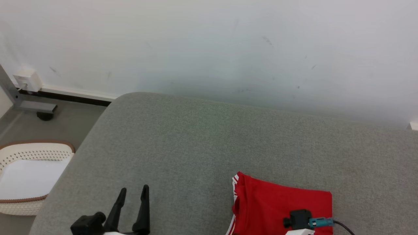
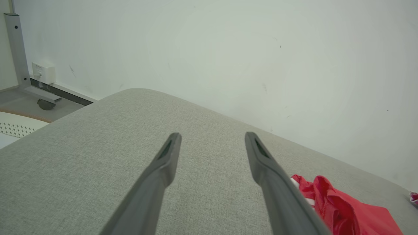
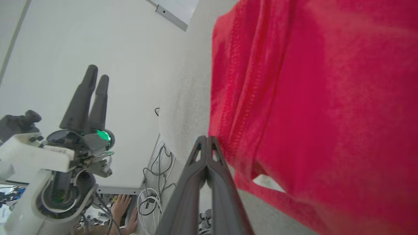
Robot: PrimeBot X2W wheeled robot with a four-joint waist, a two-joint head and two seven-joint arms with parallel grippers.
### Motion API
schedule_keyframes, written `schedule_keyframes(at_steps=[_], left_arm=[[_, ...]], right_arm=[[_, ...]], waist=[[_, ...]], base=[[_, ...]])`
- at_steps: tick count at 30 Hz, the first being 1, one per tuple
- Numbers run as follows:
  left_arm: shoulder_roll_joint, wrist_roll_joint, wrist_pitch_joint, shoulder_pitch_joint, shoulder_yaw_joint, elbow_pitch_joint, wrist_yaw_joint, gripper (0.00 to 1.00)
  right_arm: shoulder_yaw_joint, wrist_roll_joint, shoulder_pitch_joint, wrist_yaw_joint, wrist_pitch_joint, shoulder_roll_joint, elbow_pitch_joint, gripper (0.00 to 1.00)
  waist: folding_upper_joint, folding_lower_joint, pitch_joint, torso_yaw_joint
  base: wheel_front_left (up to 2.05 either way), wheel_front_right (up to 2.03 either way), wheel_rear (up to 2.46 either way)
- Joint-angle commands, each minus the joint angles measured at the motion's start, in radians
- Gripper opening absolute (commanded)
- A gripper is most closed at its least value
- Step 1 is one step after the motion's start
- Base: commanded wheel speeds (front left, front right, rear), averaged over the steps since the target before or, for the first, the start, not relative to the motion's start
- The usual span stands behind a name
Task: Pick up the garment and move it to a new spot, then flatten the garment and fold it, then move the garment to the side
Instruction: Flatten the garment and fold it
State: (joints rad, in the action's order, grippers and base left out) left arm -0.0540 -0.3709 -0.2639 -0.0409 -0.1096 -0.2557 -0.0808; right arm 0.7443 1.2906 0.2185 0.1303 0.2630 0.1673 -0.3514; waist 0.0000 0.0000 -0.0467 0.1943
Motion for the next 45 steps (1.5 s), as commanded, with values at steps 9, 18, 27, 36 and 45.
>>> schedule_keyframes(at_steps=[9, 18, 27, 36, 45], left_arm=[[-0.001, 0.023, 0.0, 0.001, 0.018, 0.012, -0.003, 1.0], [-0.001, 0.033, 0.0, -0.01, 0.036, 0.051, -0.005, 1.0], [0.0, 0.051, 0.0, -0.019, 0.067, 0.071, -0.002, 1.0], [0.001, 0.064, 0.0, 0.008, 0.107, 0.066, -0.006, 1.0], [0.001, 0.067, 0.0, 0.026, 0.118, 0.058, -0.005, 1.0]], right_arm=[[-0.007, 0.147, 0.038, 0.0, -0.012, 0.048, 0.187, 0.0], [-0.096, 0.047, 0.092, 0.0, -0.139, 0.252, 0.314, 0.49], [-0.202, -0.181, 0.085, 0.0, -0.351, 0.361, 0.263, 1.0], [-0.336, -0.463, -0.001, 0.0, -0.519, 0.282, 0.141, 1.0], [-0.491, -0.659, -0.107, 0.0, -0.528, 0.134, 0.128, 1.0]], waist=[[0.0, 0.0, -0.002, -0.041], [0.0, 0.0, -0.009, -0.123], [0.0, 0.0, -0.006, -0.22], [0.0, 0.0, 0.003, -0.286], [0.0, 0.0, 0.012, -0.299]], base=[[0.0, 0.0, 0.0], [0.0, 0.0, 0.0], [0.0, 0.0, 0.0], [0.0, 0.0, 0.0], [0.0, 0.0, 0.0]])
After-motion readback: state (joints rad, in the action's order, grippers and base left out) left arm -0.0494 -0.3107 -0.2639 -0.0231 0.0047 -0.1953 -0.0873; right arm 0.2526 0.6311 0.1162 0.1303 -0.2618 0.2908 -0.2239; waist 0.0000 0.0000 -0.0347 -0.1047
